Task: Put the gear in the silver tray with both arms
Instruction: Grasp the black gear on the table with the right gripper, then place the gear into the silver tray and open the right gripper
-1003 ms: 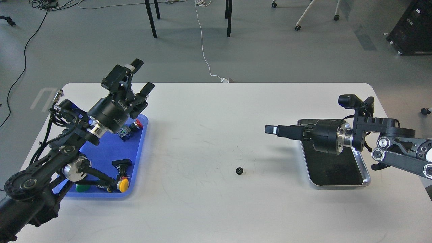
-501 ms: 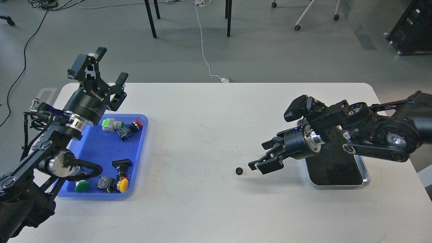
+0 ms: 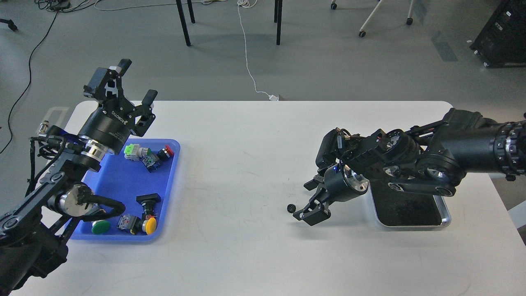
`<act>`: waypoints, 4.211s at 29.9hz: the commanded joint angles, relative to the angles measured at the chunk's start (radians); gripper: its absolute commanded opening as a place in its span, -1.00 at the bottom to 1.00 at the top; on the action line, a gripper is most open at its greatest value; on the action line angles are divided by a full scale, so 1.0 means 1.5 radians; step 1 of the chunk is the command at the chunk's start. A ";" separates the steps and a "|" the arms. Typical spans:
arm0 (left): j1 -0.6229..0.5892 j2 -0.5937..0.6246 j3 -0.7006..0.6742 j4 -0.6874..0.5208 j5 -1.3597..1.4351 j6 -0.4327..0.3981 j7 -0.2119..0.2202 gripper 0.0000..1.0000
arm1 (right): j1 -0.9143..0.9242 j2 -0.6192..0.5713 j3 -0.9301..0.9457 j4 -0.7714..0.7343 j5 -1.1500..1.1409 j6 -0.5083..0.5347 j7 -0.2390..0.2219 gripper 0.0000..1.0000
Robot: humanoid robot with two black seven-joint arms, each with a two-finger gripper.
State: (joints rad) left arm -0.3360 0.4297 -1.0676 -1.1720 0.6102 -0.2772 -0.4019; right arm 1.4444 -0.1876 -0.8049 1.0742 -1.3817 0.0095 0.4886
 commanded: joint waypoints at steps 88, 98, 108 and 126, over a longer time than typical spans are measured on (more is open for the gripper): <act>0.001 -0.011 0.023 -0.010 0.006 -0.001 0.003 0.96 | -0.066 -0.328 -0.043 -0.026 -0.098 -0.057 0.000 -0.58; 0.000 -0.026 0.026 -0.010 0.006 -0.002 0.019 0.96 | -0.085 -0.328 -0.038 -0.033 -0.105 -0.073 0.000 -0.18; 0.000 -0.020 0.027 -0.010 0.006 -0.002 0.019 0.96 | -0.085 -0.346 0.043 -0.025 -0.079 -0.094 0.000 0.91; 0.037 -0.053 0.030 -0.024 0.030 0.008 0.014 0.96 | -0.415 -0.259 0.665 -0.016 0.764 -0.089 0.000 0.94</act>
State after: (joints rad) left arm -0.2999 0.3730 -1.0224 -1.2046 0.6328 -0.2681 -0.3781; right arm 0.9053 -0.6151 0.0392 1.0498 -0.4424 -0.1271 0.4884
